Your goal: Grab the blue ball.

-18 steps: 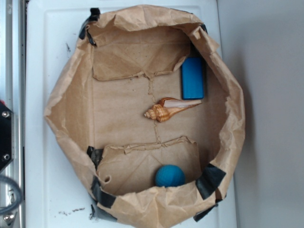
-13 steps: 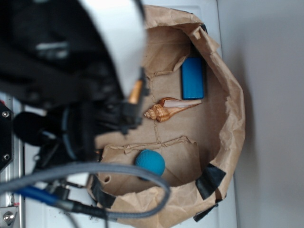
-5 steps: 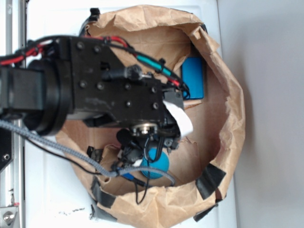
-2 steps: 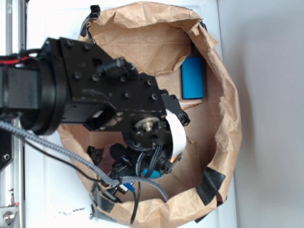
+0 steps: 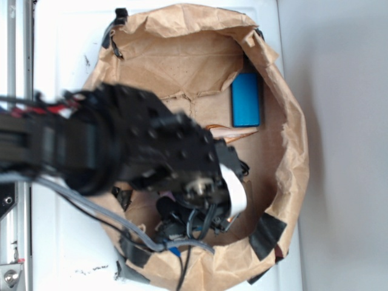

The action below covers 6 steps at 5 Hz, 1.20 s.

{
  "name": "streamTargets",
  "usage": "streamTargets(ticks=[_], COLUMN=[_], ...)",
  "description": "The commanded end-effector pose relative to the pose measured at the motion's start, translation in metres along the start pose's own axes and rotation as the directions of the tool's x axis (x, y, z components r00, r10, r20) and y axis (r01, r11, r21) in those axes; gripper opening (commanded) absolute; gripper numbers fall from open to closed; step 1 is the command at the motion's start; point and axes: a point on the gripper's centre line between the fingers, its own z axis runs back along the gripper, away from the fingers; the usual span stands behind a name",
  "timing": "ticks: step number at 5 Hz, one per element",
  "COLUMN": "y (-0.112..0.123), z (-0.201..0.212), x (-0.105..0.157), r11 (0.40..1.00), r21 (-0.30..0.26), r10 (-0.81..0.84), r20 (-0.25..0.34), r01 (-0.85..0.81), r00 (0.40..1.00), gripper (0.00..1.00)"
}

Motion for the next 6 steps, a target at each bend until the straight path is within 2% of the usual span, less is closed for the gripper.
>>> streamTargets(ticks=[1, 2, 3, 4, 5, 6], y=[0.006, 0.023, 0.042, 0.047, 0.034, 0.026], z=[0.038, 0.093, 0.134, 0.153, 0.166, 0.163], x=[0.004, -0.009, -0.028, -0.053, -0.07, -0.073], r11=[1.0, 0.976, 0.905, 0.774, 0.597, 0.47], r21=[-0.01, -0.031, -0.089, 0.038, 0.162, 0.198], r10=[0.027, 0.219, 0.415, 0.63, 0.798, 0.866], r20=[0.072, 0.095, -0.023, -0.143, -0.023, 0.084], r01=[-0.026, -0.217, -0.415, -0.632, -0.786, -0.86], r00=[0.997, 0.971, 0.91, 0.763, 0.602, 0.492], gripper=[0.0, 0.0, 0.0, 0.0, 0.0, 0.0])
